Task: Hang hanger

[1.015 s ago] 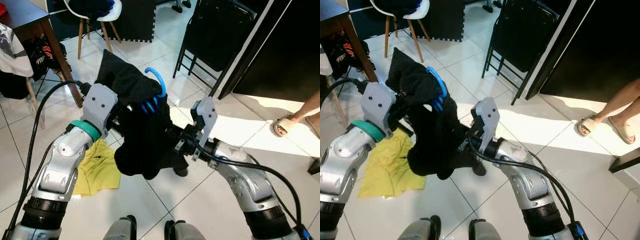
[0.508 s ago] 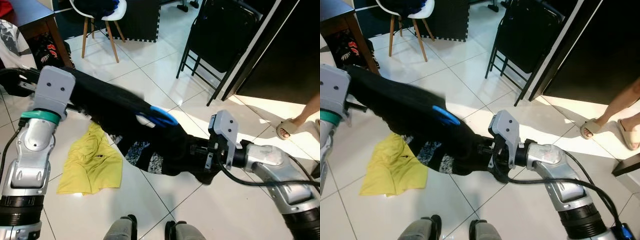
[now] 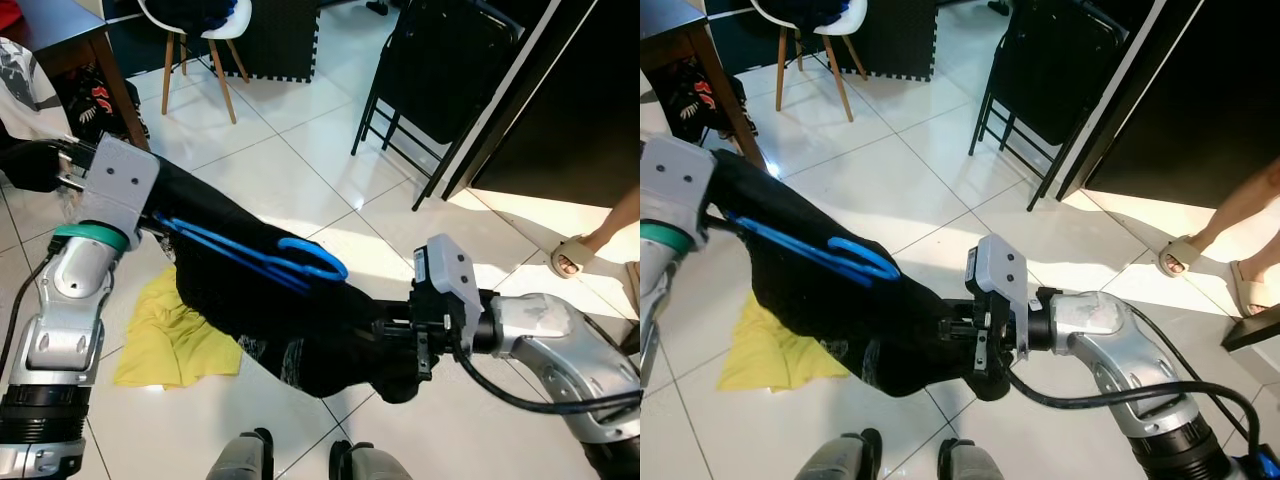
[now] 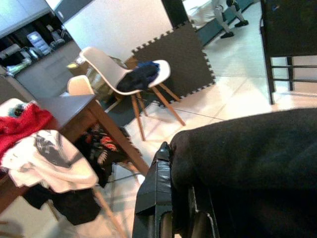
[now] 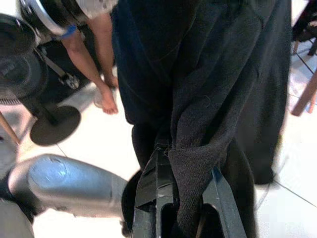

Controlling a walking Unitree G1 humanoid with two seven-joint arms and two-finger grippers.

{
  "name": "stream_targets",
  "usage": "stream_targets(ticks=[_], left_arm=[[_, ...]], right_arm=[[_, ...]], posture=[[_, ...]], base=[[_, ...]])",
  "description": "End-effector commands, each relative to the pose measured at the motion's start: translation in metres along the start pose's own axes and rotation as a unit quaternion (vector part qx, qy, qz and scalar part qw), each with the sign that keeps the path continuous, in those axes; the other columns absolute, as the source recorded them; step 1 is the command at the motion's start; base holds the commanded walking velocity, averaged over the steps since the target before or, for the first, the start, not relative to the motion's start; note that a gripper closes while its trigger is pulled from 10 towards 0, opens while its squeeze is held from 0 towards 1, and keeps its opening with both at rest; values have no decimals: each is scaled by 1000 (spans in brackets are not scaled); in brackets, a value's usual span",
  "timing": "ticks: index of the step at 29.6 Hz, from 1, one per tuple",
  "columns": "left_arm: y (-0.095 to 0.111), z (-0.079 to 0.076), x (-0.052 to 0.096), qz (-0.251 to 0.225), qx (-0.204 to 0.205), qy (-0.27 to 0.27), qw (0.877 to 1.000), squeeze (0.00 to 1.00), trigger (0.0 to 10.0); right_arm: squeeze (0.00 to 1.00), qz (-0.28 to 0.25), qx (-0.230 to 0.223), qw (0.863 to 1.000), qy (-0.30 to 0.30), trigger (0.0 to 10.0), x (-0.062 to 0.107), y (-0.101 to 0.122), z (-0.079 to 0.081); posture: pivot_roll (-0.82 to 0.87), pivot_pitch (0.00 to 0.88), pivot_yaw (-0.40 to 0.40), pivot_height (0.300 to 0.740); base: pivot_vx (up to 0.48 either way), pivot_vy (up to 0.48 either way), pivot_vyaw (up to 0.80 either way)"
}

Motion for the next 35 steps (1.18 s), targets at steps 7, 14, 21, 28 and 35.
stream_targets(ticks=[7,14,21,28,35], left_arm=[[17,-9,9,-31,186,-43,981,0,0],[43,-20,18,-73,351,-121,925,0,0],[35,3,8,-66,351,-53,933,0,0],[33,61,4,-73,268,51,959,0,0],[0,95,12,-1,202,149,968,0,0]], right_arm=[[0,-112,-66,990,-55,10000,-10,20,-21],[0,-159,-105,979,-79,10000,-23,22,-32],[0,-157,-93,983,-1,10000,-31,34,-6],[0,-58,-50,997,-9,10000,-15,6,-10],[0,-37,-42,998,-23,10000,4,7,-21]], posture=[[59,99,29,740],[74,101,20,740],[72,104,23,740],[73,110,19,740],[76,120,13,740]], base=[[0,0,0],[0,0,0],[0,0,0],[0,0,0],[0,0,0]])
Point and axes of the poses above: a point about 5 cm out from each wrist's last joint towards the gripper, its own x axis pointing back from the gripper into the wrist, its own y axis along the axis of the wrist's last joint, z = x × y, the point moved 5 cm from there along -x, pointing out of the wrist towards the gripper, and after that the axes turned 2 degrees about -x, right-handed, at the moved point
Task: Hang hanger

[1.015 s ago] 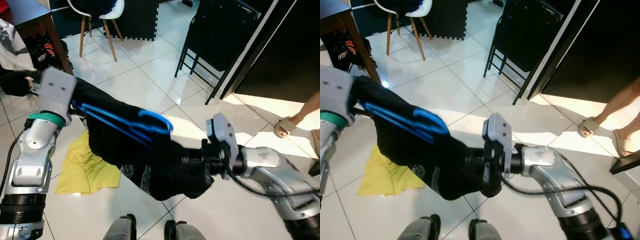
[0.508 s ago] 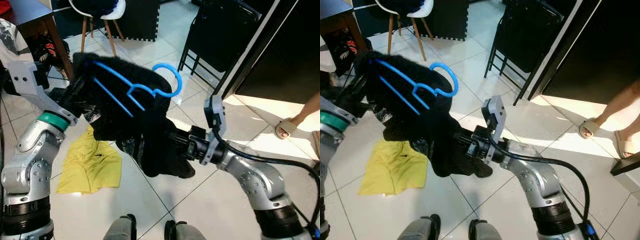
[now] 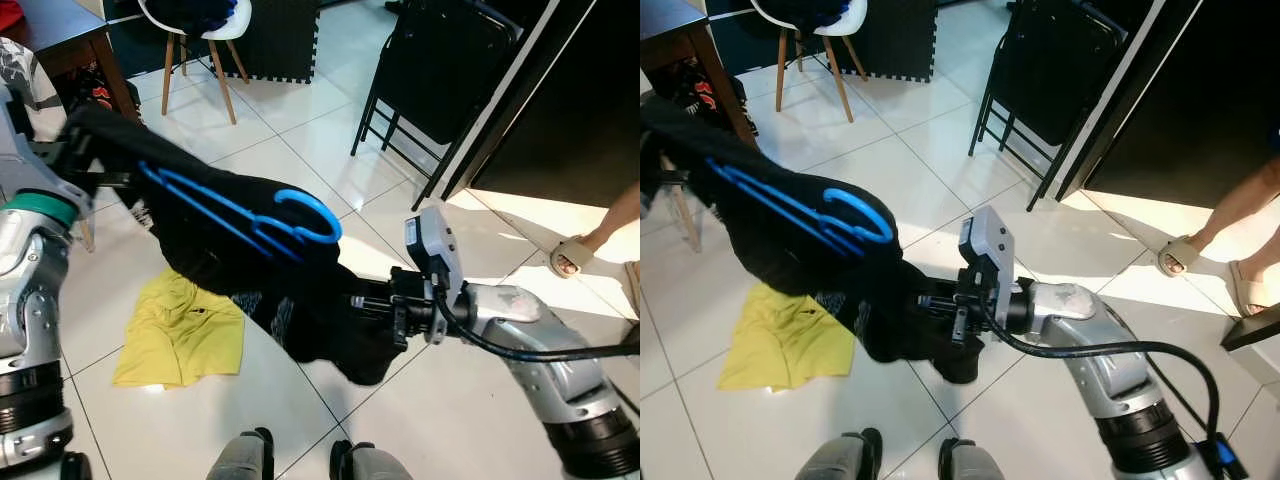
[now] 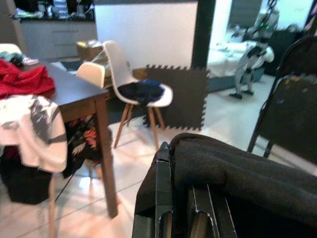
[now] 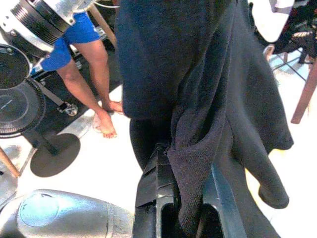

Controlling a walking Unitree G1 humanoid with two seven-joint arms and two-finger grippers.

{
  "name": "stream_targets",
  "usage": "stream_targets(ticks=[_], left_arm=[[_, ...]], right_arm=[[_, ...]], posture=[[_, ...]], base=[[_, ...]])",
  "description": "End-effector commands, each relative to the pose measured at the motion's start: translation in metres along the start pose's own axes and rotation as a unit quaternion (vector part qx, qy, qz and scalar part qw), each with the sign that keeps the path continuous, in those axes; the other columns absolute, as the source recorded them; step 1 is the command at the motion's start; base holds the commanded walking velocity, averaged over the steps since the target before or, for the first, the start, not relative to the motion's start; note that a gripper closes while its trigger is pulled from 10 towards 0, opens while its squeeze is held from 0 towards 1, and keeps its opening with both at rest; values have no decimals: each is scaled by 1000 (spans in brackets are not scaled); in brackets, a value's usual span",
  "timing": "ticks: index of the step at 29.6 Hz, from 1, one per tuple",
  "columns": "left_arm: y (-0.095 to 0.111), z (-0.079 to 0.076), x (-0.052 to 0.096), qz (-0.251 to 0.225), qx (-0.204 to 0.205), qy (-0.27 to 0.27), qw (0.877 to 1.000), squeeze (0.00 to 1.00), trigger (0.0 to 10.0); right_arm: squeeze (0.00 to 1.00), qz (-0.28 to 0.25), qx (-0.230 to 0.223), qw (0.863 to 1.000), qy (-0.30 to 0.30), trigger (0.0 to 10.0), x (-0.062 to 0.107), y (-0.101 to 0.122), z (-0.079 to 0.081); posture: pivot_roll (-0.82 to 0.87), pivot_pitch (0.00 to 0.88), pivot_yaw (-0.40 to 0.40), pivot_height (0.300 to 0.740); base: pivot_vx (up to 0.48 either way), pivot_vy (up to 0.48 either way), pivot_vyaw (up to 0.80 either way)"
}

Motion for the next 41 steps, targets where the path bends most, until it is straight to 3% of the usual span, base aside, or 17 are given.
stream_targets(ticks=[1,3,9,13,18,20,21,22,23,26,27,28,29,30,32,40,41], left_arm=[[-7,28,6,20,-9,53,998,0,0],[-7,28,6,20,-9,53,998,0,0],[-26,-1,5,57,8,-7,998,0,0],[-24,-4,1,52,15,-2,999,0,0],[-27,-15,-3,61,17,-27,998,0,0],[-38,-45,5,88,5,-103,991,0,0],[-38,-45,5,88,5,-103,991,0,0],[-43,-69,17,103,-3,-167,980,0,2784],[-50,-94,35,121,-11,-241,963,0,10000],[-54,-108,48,133,-14,-287,949,0,10000],[-59,-118,64,147,-14,-336,930,0,10000],[-59,-118,64,147,-14,-336,930,0,10000],[-61,-122,76,154,-15,-370,916,0,10000],[-61,-122,88,158,-19,-401,902,0,10000],[-57,-118,97,158,-26,-427,890,0,10000],[-35,-92,107,148,-100,-467,866,0,10000],[-29,-89,109,145,-112,-474,861,604,10000]], right_arm=[[0,-10,-17,1000,6,10000,12,6,1],[0,-10,-17,1000,6,10000,12,6,1],[0,-99,-75,988,93,10000,5,36,31],[0,-125,-98,979,127,10000,-1,43,43],[0,-138,-102,976,132,10000,-8,46,47],[0,-163,-105,977,93,10000,-20,50,37],[0,-163,-105,977,93,10000,-20,50,37],[0,-165,-90,981,46,10000,-29,48,25],[0,-158,-72,985,2,10000,-36,43,14],[0,-150,-60,987,-23,10000,-40,40,8],[0,-142,-52,987,-61,10000,-41,33,-2],[0,-142,-52,987,-61,10000,-41,33,-2],[0,-132,-42,986,-90,10000,-40,27,-10],[0,-126,-35,985,-117,10000,-37,23,-17],[0,-114,-19,983,-146,10000,-33,19,-25],[0,-61,41,979,-191,10000,-18,3,-40],[0,-49,52,979,-190,10000,-15,0,-41]], posture=[[76,120,14,740],[76,120,14,740],[76,124,16,740],[76,125,18,740],[75,125,18,740],[82,127,16,740],[82,127,16,740],[78,126,14,740],[87,128,15,740],[87,128,15,740],[86,132,13,740],[86,132,13,740],[86,132,13,740],[88,134,14,740],[89,136,13,740],[96,140,15,740],[100,142,16,740]], base=[[0,0,0],[0,0,0],[0,0,0],[0,0,0],[0,0,0],[0,0,0],[0,0,0],[0,0,0],[0,0,0],[0,0,0],[0,0,0],[0,0,0],[0,0,0],[0,0,0],[0,0,0],[0,0,0],[0,0,0]])
Point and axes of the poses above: a point about 5 cm out from each wrist's last joint towards the gripper, its own x axis pointing back from the gripper into the wrist, its own y axis along the axis of the wrist's last joint, z = x × y, the point moved 5 cm from there along -x, pointing out of the wrist towards the gripper, and after that the axes turned 2 degrees about -x, right-handed, at the moved point
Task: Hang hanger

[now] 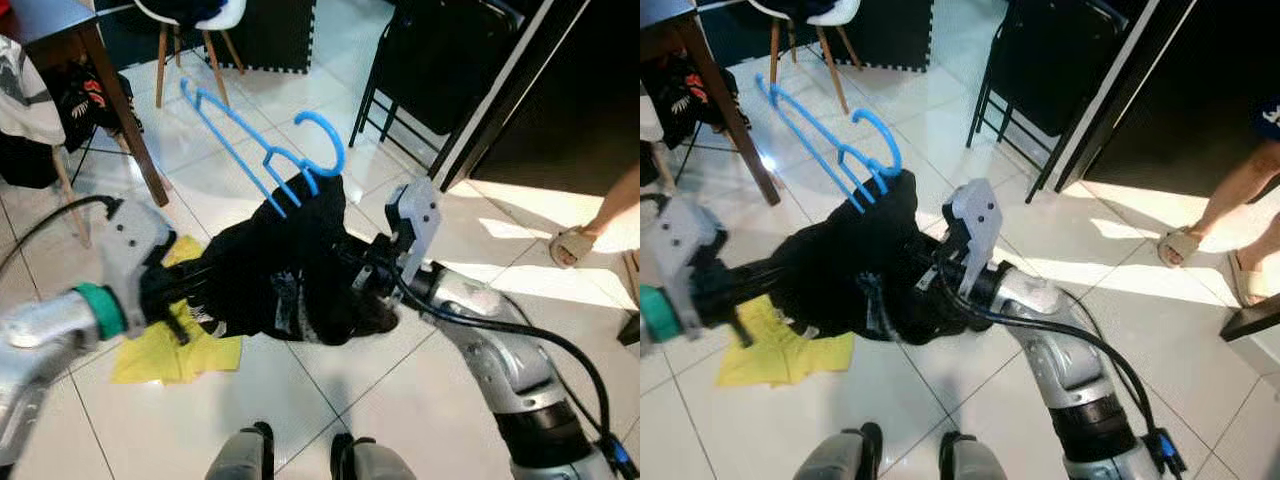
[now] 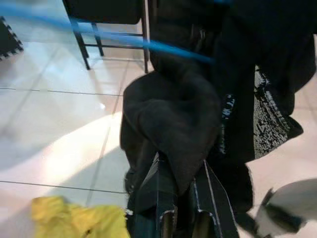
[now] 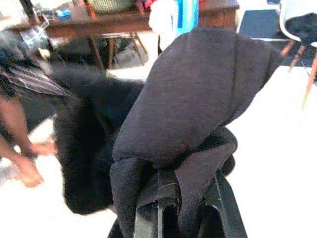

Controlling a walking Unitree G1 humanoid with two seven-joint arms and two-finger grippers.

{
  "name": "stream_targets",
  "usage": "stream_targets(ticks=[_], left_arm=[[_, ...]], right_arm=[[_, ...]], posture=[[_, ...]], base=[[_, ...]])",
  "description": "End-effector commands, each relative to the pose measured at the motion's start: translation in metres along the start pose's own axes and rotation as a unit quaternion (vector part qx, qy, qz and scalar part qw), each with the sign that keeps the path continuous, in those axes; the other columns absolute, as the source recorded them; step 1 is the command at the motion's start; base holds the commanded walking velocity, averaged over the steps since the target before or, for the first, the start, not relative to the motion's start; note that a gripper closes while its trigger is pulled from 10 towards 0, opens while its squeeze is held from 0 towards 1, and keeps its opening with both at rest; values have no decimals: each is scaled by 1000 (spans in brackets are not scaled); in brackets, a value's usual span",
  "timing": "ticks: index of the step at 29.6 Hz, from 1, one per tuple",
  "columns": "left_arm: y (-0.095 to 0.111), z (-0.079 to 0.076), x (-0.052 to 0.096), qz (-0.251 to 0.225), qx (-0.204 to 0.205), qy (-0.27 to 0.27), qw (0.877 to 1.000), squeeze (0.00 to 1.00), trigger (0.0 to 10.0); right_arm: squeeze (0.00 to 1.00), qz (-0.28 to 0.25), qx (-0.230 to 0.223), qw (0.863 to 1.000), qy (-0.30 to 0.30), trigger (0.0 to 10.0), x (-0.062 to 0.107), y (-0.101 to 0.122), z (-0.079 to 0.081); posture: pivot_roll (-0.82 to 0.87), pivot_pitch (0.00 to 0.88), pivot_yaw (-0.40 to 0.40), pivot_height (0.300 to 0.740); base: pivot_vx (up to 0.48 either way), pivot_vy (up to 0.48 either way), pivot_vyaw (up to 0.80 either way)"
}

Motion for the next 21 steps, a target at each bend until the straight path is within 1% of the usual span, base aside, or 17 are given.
stream_targets(ticks=[1,3,9,10,11,12,13,14,16,17,18,19,20,21], left_arm=[[11,-4,8,-9,-27,-18,999,1000,10000],[14,-8,16,-6,-29,-42,999,1000,10000],[17,-11,20,-10,-23,-48,999,1000,10000],[22,-11,22,-14,-29,-53,998,878,10000],[25,-10,23,-16,-33,-58,998,878,10000],[31,-7,25,-20,-41,-61,997,0,10000],[36,-3,27,-25,-50,-61,997,0,10000],[36,-3,27,-25,-50,-61,997,0,10000],[50,8,29,-34,-68,-66,995,0,10000],[54,11,30,-36,-74,-71,994,0,10000],[56,11,30,-33,-85,-83,992,0,10000],[56,11,30,-33,-85,-83,992,0,10000],[57,10,30,-30,-93,-92,991,0,10000],[60,7,28,-27,-106,-111,988,0,10000]], right_arm=[[0,16,28,999,1,10000,6,-6,-4],[0,32,48,998,0,10000,11,-11,-10],[0,40,56,997,15,10000,14,-12,-10],[0,39,53,997,34,10000,15,-10,-6],[0,37,52,997,48,10000,16,-8,-2],[0,40,51,995,77,10000,18,-7,6],[0,43,48,993,104,10000,20,-5,13],[0,43,48,993,104,10000,20,-5,13],[0,51,42,982,174,10000,24,-2,35],[0,54,41,978,196,10000,25,-1,43],[0,60,46,972,221,10000,27,-2,51],[0,60,46,972,221,10000,27,-2,51],[0,63,50,969,234,10000,27,-3,55],[0,64,58,966,245,10000,26,-4,60]], posture=[[100,142,16,740],[103,142,15,740],[108,140,13,740],[108,141,17,740],[108,141,17,740],[108,141,17,740],[111,140,19,740],[111,140,19,740],[113,137,23,740],[113,137,23,740],[113,136,23,740],[113,136,23,740],[113,136,23,740],[116,135,23,740]], base=[[0,0,0],[0,0,0],[0,0,0],[0,0,0],[0,0,0],[0,0,0],[0,0,0],[0,0,0],[0,0,0],[0,0,0],[0,0,0],[0,0,0],[0,0,0],[0,0,0]])
Point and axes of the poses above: a point about 5 cm out from each wrist's last joint towards the gripper, its own x axis pointing back from the gripper into the wrist, its own y axis along the axis of the wrist's last joint, z = x × y, the point moved 5 cm from there along -x, pointing out of the wrist towards the gripper, and after that the axes turned 2 degrees about -x, right-handed, at the moved point
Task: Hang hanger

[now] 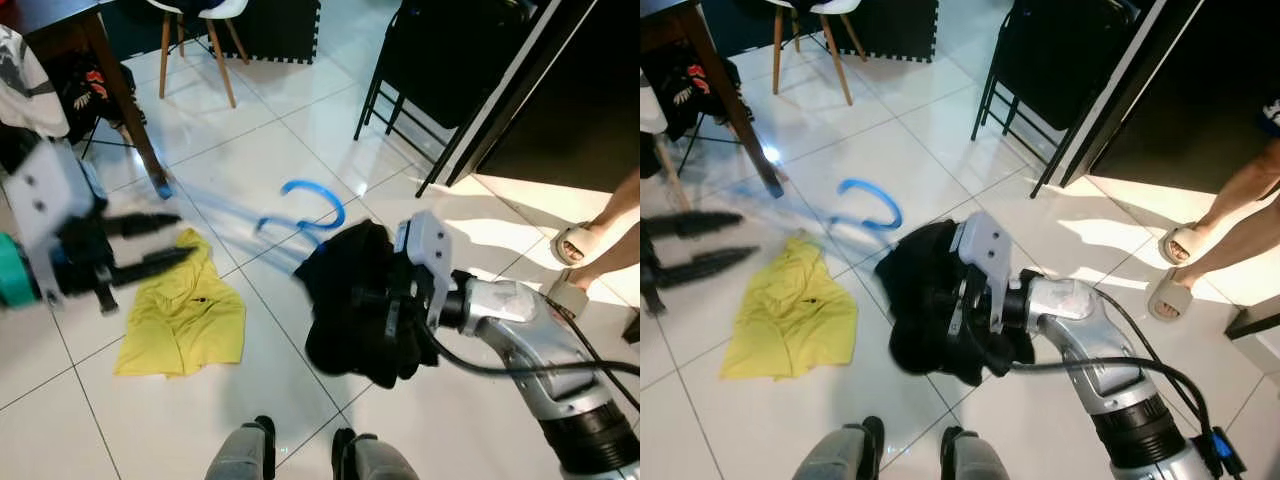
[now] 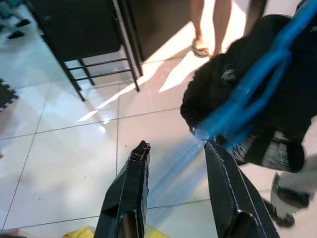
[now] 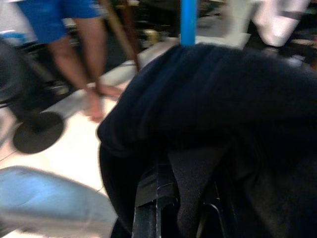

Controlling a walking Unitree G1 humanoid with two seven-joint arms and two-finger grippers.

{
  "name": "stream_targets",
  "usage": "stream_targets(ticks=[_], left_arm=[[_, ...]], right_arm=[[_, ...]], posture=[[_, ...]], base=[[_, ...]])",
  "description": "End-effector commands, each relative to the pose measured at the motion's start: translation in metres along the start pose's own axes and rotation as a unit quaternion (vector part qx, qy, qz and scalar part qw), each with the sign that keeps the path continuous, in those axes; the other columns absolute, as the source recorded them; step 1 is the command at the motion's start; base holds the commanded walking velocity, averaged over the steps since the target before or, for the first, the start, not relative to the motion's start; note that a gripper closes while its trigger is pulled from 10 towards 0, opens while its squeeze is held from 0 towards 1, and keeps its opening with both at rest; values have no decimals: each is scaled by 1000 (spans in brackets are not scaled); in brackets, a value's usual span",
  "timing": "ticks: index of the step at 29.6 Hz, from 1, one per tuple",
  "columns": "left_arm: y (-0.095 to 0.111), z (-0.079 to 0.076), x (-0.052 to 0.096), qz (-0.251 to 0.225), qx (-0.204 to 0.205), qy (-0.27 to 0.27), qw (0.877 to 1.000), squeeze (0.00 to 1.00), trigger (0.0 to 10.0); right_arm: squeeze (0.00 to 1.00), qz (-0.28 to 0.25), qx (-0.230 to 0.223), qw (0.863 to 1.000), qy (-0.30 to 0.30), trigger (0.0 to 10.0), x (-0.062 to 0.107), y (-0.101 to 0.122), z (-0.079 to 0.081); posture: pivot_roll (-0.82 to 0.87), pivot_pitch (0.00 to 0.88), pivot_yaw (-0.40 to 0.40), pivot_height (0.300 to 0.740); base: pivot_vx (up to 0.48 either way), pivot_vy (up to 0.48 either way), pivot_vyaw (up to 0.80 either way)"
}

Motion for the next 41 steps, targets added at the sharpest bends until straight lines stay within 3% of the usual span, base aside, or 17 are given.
stream_targets(ticks=[1,2,8,10,18,24,29,33,34,38,39,41], left_arm=[[0,-9,-5,2,-7,-40,999,0,10000],[5,-13,-9,-4,-18,-70,997,0,10000],[9,-19,-13,-7,-21,-111,994,0,10000],[9,-29,-18,-21,10,-166,986,0,10000],[6,-43,-23,-37,67,-248,966,0,10000],[-1,-39,-19,-9,29,-258,966,0,10000],[-9,-36,-17,9,24,-252,968,0,10000],[-21,-29,-28,17,-4,-230,973,0,9843],[-21,-28,-30,16,-8,-225,974,0,8941],[-23,-24,-36,15,-18,-225,974,0,8471],[-24,-24,-38,15,-23,-229,973,0,7765],[-24,-24,-43,12,-31,-235,971,0,7490]], right_arm=[[0,-4,12,999,30,10000,-5,3,11],[0,-1,19,999,39,10000,-10,2,12],[0,16,44,998,47,10000,-14,0,13],[0,36,74,995,51,10000,-15,1,9],[0,80,112,989,46,10000,-5,1,-2],[0,93,107,989,43,10000,-4,-7,-5],[0,87,105,990,45,10000,-5,-5,-4],[0,89,123,987,60,10000,-7,1,-2],[0,89,127,986,63,10000,-7,2,-1],[0,86,132,985,69,10000,-9,6,0],[0,84,134,985,72,10000,-10,7,2],[0,80,137,984,79,10000,-11,11,4]], posture=[[116,135,23,740],[118,134,25,740],[121,133,25,740],[110,131,31,740],[87,135,34,740],[83,138,36,740],[95,140,32,740],[92,144,30,740],[89,144,29,740],[86,144,29,740],[81,146,29,740],[76,148,31,740]], base=[[0,0,0],[0,0,0],[0,0,0],[0,0,0],[0,0,0],[0,0,0],[0,0,0],[0,0,0],[0,0,0],[0,0,0],[0,0,0],[0,0,0]])
Point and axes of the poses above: a point about 5 cm out from each wrist's last joint towards the gripper, its own x axis pointing back from the gripper into the wrist, its own y axis along the axis of the wrist's last joint, z = x × y, the point moved 5 cm from there along -x, pointing out of the wrist towards the gripper, and after that the axes turned 2 degrees about -x, right-handed, at the moved point
